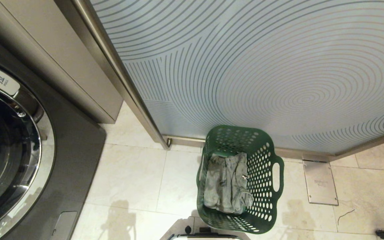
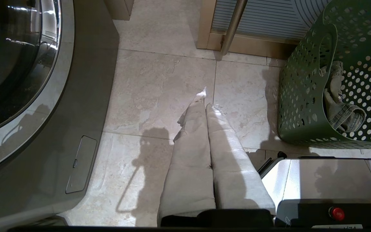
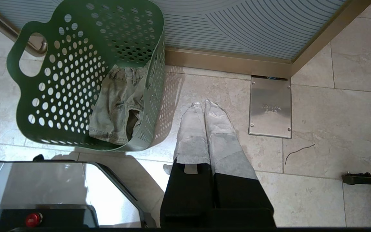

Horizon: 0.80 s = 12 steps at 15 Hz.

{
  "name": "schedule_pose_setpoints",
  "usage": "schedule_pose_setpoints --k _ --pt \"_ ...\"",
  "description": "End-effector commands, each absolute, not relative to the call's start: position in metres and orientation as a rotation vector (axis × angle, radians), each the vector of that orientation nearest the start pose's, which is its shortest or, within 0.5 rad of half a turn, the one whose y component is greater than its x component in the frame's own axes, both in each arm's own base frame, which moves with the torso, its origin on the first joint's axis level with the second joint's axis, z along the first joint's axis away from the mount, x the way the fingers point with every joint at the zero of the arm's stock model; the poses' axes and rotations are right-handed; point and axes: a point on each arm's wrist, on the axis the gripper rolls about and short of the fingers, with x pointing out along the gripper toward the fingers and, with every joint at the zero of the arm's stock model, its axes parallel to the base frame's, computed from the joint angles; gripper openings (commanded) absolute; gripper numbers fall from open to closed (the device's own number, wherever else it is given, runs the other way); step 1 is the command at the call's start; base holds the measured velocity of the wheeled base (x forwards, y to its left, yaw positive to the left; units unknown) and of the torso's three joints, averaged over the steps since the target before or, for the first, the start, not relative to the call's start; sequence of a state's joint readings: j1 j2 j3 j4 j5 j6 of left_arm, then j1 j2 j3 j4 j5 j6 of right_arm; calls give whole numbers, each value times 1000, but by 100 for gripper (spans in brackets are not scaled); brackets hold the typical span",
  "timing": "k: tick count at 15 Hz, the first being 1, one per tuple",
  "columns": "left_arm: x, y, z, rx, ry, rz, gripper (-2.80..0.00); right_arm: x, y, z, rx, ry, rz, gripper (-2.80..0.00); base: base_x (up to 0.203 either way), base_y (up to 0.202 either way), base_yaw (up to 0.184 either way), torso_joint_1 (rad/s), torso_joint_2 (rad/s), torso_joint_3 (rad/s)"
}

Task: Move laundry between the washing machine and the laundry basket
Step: Pick up the clothes basket and put it beside the washing machine

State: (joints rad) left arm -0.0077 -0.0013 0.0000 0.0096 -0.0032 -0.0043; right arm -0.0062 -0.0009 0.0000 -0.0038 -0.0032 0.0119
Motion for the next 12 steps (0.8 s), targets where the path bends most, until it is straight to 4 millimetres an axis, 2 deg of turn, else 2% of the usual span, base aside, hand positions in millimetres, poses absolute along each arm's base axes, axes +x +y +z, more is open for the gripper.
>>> schedule_pose_setpoints --k 1,7,9,10,11,12 --pt "-23 0 74 -5 8 -11 -280 -23 0 76 12 -6 -9 -280 0 0 0 0 0 0" --pt "-23 0 74 9 18 -12 -280 -23 0 76 -51 -5 -3 -280 0 0 0 0 0 0" --pt "-23 0 74 5 8 -11 -280 -23 0 76 -19 -5 -11 -280 0 0 0 0 0 0" --pt "-24 0 79 7 -11 -12 -280 -25 0 83 -11 -24 -25 -280 0 0 0 0 0 0" --pt "-29 0 93 11 -42 -18 -280 -30 -1 99 -10 -50 -42 -280 0 0 0 0 0 0" --pt "-34 0 114 15 -57 -26 -280 -37 -1 123 -8 -63 -53 -280 0 0 0 0 0 0"
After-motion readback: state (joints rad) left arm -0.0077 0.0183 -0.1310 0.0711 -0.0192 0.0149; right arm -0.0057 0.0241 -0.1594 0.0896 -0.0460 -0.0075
